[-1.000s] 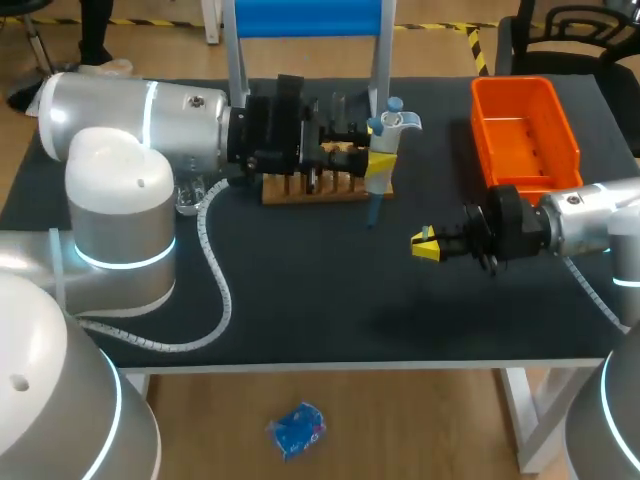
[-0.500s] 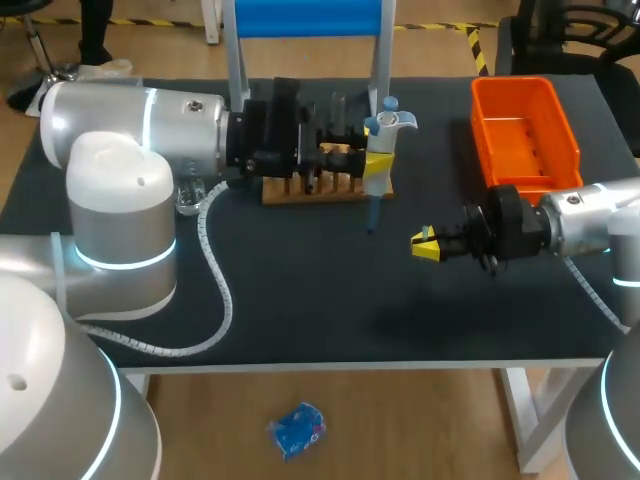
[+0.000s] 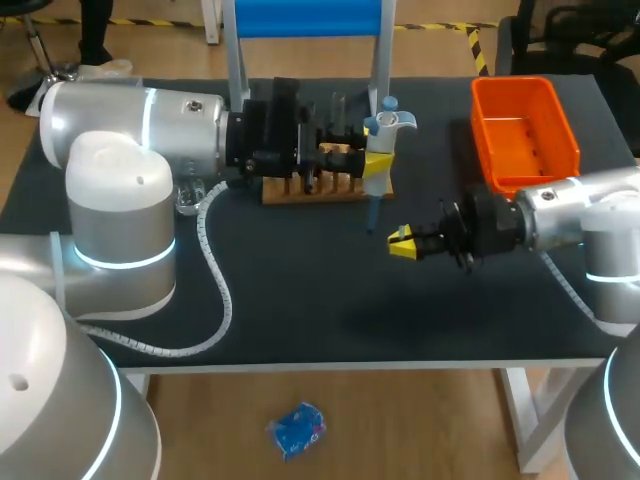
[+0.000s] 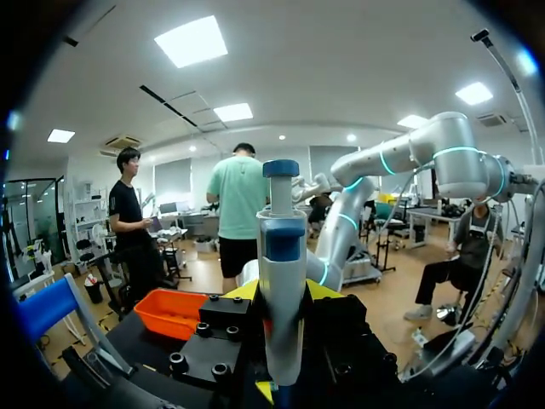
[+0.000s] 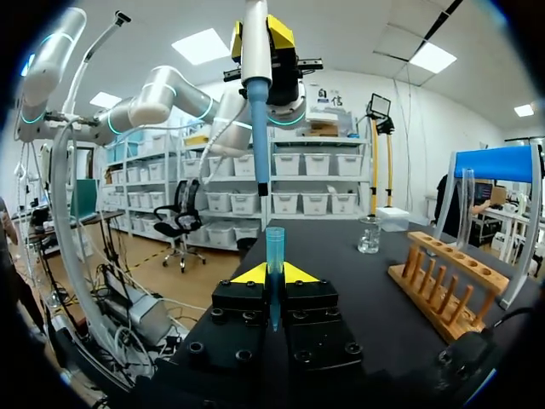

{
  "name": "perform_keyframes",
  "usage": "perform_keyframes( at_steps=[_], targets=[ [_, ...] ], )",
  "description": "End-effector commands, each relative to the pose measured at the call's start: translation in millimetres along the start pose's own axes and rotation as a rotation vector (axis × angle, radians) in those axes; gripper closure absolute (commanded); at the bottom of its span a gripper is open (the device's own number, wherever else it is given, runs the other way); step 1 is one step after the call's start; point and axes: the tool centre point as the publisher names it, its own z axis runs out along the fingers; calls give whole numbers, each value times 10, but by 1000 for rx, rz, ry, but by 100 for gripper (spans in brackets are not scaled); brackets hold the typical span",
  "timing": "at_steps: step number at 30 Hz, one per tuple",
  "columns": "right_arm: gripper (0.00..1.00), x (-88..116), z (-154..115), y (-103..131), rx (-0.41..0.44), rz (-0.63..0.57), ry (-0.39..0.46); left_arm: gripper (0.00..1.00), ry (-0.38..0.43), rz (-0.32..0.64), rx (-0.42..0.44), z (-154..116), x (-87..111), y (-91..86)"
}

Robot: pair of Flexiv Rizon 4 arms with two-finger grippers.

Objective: Invert the test tube, pick up the pipette, mount the tip to pipette, aspirate from beaker and dispense into the tube, eject the tip, return the pipette, and cap with the stopper.

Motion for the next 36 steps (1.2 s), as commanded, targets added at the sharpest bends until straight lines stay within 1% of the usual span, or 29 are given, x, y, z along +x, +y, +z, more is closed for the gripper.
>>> perform_keyframes(
  at_steps=[1, 17, 19, 23, 25, 36],
  targets=[
    [100, -70, 146, -18, -15, -8, 9, 100, -2, 1, 1, -2, 4, -1],
    [100, -70, 146, -18, -15, -8, 9, 100, -2, 1, 1, -2, 4, -1],
    [100, -55, 209, -39, -8, -34, 3, 100, -2, 1, 1, -2, 4, -1],
    [100, -44, 296, -72, -45, -71, 5, 100, -2, 1, 1, -2, 4, -1],
    [100, -42, 331, -76, -40, -83, 4, 100, -2, 1, 1, -2, 4, -1],
    [100, -53, 423, 1, -36, -114, 23, 100, -2, 1, 1, -2, 4, -1]
  ],
)
